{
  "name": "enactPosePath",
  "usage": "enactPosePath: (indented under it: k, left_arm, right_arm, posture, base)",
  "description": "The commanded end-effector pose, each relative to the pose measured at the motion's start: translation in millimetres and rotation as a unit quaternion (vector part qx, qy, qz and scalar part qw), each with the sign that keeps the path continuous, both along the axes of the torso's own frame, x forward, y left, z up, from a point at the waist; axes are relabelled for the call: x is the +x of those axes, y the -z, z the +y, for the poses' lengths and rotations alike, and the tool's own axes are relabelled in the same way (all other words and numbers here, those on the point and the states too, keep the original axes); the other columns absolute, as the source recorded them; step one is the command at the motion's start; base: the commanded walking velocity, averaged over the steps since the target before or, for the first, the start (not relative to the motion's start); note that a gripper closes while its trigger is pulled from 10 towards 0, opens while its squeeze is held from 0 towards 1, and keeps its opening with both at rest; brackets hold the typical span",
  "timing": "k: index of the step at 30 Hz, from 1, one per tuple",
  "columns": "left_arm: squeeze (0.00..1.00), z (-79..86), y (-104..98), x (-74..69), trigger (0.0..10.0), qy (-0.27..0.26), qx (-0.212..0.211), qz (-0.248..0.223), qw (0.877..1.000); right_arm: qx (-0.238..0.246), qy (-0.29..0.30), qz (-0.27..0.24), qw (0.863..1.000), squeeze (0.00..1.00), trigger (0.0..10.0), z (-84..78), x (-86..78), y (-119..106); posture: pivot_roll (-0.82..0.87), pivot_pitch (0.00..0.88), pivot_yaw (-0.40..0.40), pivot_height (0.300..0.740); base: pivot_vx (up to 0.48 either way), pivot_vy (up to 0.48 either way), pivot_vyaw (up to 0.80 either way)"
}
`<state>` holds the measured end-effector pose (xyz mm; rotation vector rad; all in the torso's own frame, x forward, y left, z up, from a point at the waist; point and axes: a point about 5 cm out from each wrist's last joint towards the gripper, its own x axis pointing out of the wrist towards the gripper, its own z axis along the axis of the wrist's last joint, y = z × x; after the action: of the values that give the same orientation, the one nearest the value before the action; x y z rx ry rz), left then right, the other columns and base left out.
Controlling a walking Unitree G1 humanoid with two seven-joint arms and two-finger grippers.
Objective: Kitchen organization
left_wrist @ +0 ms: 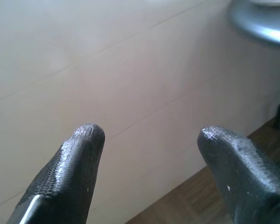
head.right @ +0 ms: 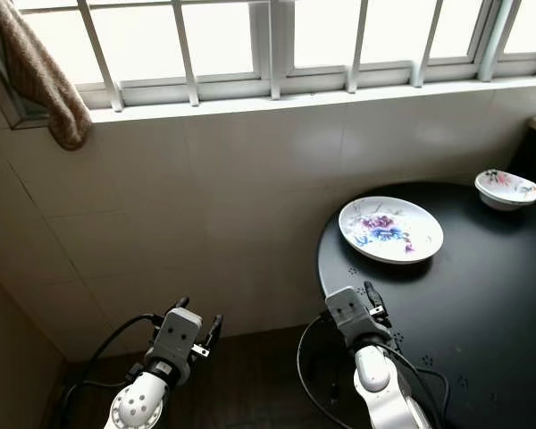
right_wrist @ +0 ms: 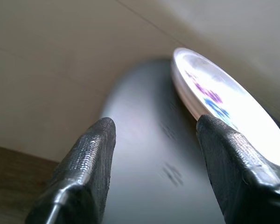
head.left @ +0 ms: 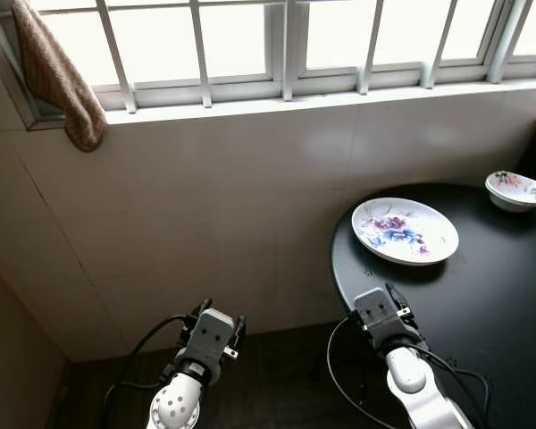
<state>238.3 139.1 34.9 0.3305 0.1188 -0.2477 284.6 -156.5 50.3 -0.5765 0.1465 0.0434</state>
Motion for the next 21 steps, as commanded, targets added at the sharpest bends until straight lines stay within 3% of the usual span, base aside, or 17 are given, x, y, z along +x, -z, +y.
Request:
enactPosePath:
  k: [1, 7, 14, 18, 21]
  left_arm:
    - [0.00, 0.1, -0.1, 1.2, 10.0, 0.000, 0.001, 0.000, 1.000]
    - [0.00, 0.2, 0.7, 1.3, 10.0, 0.000, 0.001, 0.000, 1.000]
    - [0.00, 0.4, 1.3, 2.1, 10.0, 0.001, 0.002, 0.001, 1.000]
    - [0.00, 0.0, 1.9, 2.0, 10.0, 0.002, 0.002, 0.002, 1.000]
    - [0.00, -0.4, 2.2, 2.1, 10.0, 0.002, 0.002, 0.003, 1.000]
  right_arm:
    - [-0.003, 0.000, -0.005, 1.000, 0.00, 10.0, -1.8, 1.6, -2.2]
    - [0.003, 0.008, -0.012, 1.000, 0.00, 10.0, -3.8, 4.4, -4.3]
    - [0.004, 0.010, -0.019, 1.000, 0.00, 10.0, -4.0, 6.6, -6.1]
    - [0.008, 0.012, -0.019, 1.000, 0.00, 10.0, -4.6, 7.0, -6.4]
    - [0.014, 0.014, -0.024, 1.000, 0.00, 10.0, -4.8, 8.6, -8.3]
  posture:
    - [-0.04, 0.000, 0.011, 0.740]
    - [-0.04, 0.000, 0.010, 0.740]
    - [-0.05, 0.000, 0.013, 0.740]
    - [-0.05, 0.000, 0.013, 0.740]
    - [-0.05, 0.000, 0.014, 0.740]
  base:
    - [0.255, 0.000, 0.00]
    - [0.252, 0.000, 0.00]
    - [0.253, 0.000, -0.71]
    - [0.251, 0.000, 0.00]
    - [0.000, 0.000, -0.80]
